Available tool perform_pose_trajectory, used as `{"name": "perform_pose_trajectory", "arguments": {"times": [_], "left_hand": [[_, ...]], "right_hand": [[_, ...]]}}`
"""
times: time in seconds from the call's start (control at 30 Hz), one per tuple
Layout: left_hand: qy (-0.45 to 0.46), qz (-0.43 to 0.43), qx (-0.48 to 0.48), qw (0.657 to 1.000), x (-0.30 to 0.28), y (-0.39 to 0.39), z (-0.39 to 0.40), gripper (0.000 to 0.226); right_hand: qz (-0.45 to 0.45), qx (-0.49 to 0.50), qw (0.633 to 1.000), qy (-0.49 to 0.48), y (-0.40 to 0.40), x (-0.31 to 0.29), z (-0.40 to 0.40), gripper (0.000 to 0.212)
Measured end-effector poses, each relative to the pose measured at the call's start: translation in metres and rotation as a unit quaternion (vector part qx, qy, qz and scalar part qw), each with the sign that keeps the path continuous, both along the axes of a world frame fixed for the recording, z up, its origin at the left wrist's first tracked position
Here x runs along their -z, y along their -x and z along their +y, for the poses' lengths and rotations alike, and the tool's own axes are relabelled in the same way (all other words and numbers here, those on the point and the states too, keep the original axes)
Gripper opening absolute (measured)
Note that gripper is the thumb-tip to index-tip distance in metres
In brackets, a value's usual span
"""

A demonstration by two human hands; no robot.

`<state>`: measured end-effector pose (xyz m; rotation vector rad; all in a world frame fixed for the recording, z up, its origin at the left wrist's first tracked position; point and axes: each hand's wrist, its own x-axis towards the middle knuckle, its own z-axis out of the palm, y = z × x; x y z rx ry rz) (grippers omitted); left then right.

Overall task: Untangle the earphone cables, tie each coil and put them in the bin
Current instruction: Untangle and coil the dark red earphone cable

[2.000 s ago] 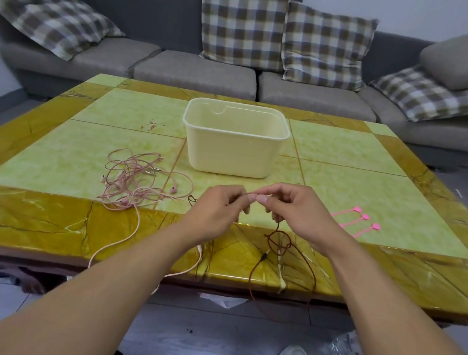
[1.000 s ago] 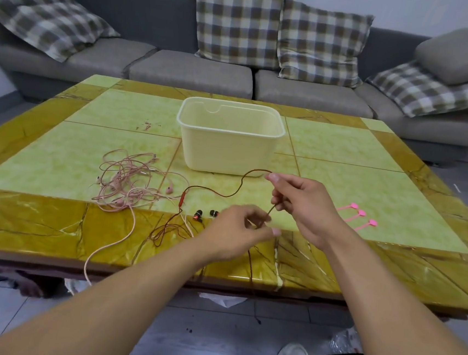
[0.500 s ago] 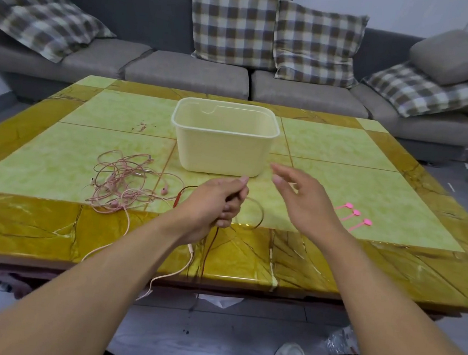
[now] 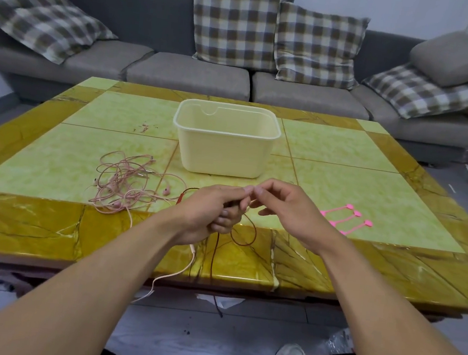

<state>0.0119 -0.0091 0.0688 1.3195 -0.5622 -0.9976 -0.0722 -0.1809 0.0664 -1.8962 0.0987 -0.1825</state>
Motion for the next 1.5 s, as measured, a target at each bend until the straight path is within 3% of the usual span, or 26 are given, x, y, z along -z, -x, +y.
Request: {"name": "perform_pose_trajectory", "arguments": {"times": [0.07, 0.13, 0.23, 0.33, 0.47, 0.53, 0.67, 0.77, 0.87, 1.07, 1.17, 1.33, 1.5], "left_hand": [[-0.003, 0.013, -0.015, 1.0, 0.0, 0.0, 0.0, 0.036], [-0.004, 0.027, -0.037, 0.999, 0.0, -0.002, 0.001, 0.036], [-0.003, 0.035, -0.061, 0.998, 0.002, -0.007, 0.004, 0.036], [0.015, 0.047, -0.073, 0.996, 0.001, -0.011, 0.008, 0.036], [0.006, 0.039, -0.048, 0.998, -0.002, -0.011, 0.01, 0.037], [-0.007, 0.029, -0.029, 0.999, -0.003, -0.008, 0.009, 0.037], [-0.01, 0.025, -0.025, 0.999, -0.005, -0.005, 0.005, 0.036], [-0.01, 0.027, -0.033, 0.999, -0.004, -0.004, 0.004, 0.036], [-0.008, 0.042, -0.027, 0.999, -0.003, -0.004, 0.006, 0.037], [0.041, 0.105, -0.022, 0.993, -0.006, -0.004, 0.003, 0.04], [0.107, 0.146, -0.08, 0.98, -0.008, -0.005, -0.003, 0.032], [0.17, 0.133, -0.222, 0.951, -0.003, -0.013, -0.008, 0.034], [0.125, 0.041, -0.255, 0.958, 0.01, -0.02, -0.006, 0.047]], "right_hand": [[-0.014, 0.04, 0.999, 0.004, -0.002, -0.002, -0.002, 0.017], [-0.039, 0.149, 0.988, -0.015, -0.007, 0.001, -0.012, 0.017], [-0.03, 0.355, 0.933, -0.049, -0.007, 0.008, -0.032, 0.019], [0.01, 0.422, 0.906, 0.025, -0.002, 0.009, -0.041, 0.019], [-0.011, 0.315, 0.935, 0.162, 0.001, -0.002, -0.024, 0.034], [-0.032, 0.21, 0.965, 0.155, -0.001, -0.009, -0.006, 0.037], [0.03, 0.061, 0.993, 0.098, 0.001, -0.008, 0.014, 0.042], [0.001, 0.068, 0.998, 0.018, -0.002, -0.003, 0.012, 0.036], [-0.044, 0.179, 0.98, -0.072, -0.006, -0.003, -0.003, 0.034], [-0.014, 0.229, 0.972, 0.046, -0.007, 0.009, -0.012, 0.016], [0.048, 0.166, 0.979, 0.111, -0.006, 0.012, -0.008, 0.014], [0.129, 0.016, 0.974, 0.187, -0.002, 0.013, 0.007, 0.02], [0.13, -0.045, 0.959, 0.248, 0.005, -0.001, 0.023, 0.023]]}}
